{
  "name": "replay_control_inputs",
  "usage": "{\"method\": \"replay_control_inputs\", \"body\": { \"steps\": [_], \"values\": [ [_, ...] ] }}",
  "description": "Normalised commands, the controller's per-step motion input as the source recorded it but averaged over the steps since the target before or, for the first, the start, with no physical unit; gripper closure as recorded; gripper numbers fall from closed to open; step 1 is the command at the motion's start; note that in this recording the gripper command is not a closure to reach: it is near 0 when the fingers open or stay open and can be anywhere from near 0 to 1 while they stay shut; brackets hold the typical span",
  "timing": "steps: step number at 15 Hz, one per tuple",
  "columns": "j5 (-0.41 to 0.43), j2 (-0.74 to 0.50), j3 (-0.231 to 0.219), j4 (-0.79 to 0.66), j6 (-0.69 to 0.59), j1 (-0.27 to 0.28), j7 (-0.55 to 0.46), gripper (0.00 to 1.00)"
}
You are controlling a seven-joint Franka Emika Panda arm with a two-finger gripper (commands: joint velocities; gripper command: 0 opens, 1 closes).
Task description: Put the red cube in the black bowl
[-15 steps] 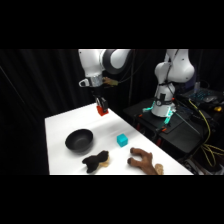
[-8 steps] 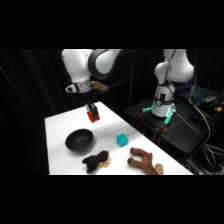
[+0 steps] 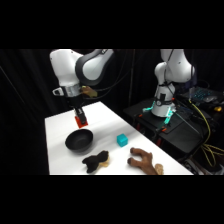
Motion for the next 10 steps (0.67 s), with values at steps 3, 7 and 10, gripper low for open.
{"method": "replay_control_inputs", "body": {
  "steps": [3, 7, 10],
  "values": [
    [0.214, 0.28, 0.072, 0.21, 0.23, -0.143, -0.17, 1.0],
    [0.233, 0.38, 0.12, 0.3, 0.15, -0.141, -0.14, 1.0],
    [0.117, 0.23, 0.088, 0.26, 0.06, -0.086, -0.06, 0.0]
  ]
}}
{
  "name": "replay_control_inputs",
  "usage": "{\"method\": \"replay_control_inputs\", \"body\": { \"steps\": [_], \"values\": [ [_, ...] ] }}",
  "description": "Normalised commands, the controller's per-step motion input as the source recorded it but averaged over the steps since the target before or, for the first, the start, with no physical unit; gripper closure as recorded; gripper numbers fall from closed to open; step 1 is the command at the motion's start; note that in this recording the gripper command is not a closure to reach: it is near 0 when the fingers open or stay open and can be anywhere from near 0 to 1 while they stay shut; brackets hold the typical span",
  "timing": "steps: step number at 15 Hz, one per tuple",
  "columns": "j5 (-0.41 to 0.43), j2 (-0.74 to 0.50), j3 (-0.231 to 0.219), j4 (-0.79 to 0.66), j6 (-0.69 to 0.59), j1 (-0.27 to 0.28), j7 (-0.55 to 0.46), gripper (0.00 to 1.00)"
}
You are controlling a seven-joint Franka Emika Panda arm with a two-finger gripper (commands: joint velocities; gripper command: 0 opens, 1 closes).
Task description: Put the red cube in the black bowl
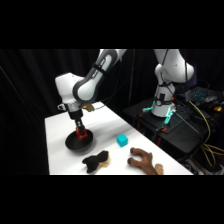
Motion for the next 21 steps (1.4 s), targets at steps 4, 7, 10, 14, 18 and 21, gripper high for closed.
{"method": "replay_control_inputs", "body": {
  "steps": [4, 7, 10, 14, 18, 21],
  "values": [
    [0.045, -0.05, 0.054, 0.06, 0.03, -0.045, -0.02, 0.0],
    [-0.013, -0.27, 0.021, -0.16, 0.04, 0.008, 0.02, 0.0],
    [-0.07, -0.49, -0.018, -0.31, -0.07, 0.084, 0.12, 0.0],
    [-0.125, -0.72, -0.046, -0.37, -0.28, 0.15, 0.2, 0.0],
    [-0.239, -0.52, -0.105, -0.13, -0.52, 0.19, 0.35, 0.0],
    [-0.21, -0.21, -0.091, 0.07, -0.49, 0.122, 0.26, 0.0]
  ]
}}
